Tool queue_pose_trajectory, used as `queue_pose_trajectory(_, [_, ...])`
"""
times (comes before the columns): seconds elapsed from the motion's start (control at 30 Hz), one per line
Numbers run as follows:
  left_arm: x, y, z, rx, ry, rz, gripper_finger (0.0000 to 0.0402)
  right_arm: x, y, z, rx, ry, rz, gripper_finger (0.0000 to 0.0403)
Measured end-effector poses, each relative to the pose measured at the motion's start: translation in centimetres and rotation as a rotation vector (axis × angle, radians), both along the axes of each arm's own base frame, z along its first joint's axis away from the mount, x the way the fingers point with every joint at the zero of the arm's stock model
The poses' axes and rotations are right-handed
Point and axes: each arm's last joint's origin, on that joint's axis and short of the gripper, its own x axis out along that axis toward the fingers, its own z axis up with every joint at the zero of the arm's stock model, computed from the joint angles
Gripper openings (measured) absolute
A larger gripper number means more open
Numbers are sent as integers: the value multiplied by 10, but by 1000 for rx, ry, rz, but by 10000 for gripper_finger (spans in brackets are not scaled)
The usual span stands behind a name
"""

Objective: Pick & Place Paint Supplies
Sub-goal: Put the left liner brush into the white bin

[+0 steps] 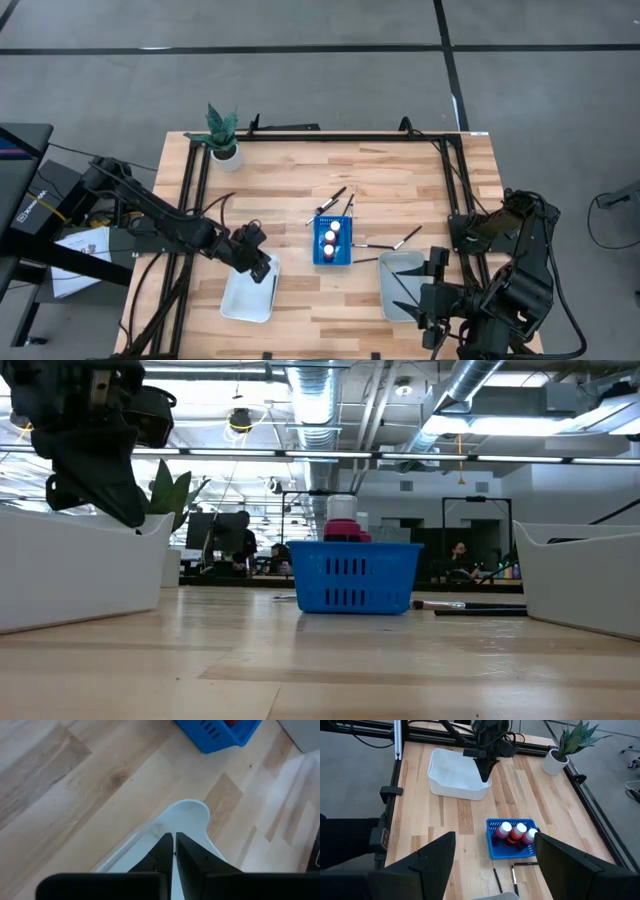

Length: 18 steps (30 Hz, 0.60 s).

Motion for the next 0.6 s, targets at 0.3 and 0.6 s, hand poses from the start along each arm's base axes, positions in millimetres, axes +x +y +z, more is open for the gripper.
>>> queue_pose_trajectory(0.3, [-9, 5, 30, 2, -157, -71, 16, 0, 0, 0, 1, 3, 1, 265])
queue_pose_trajectory(0.6, [1, 30, 65, 391, -425, -129, 66, 0, -2, -1, -26, 7, -7, 265])
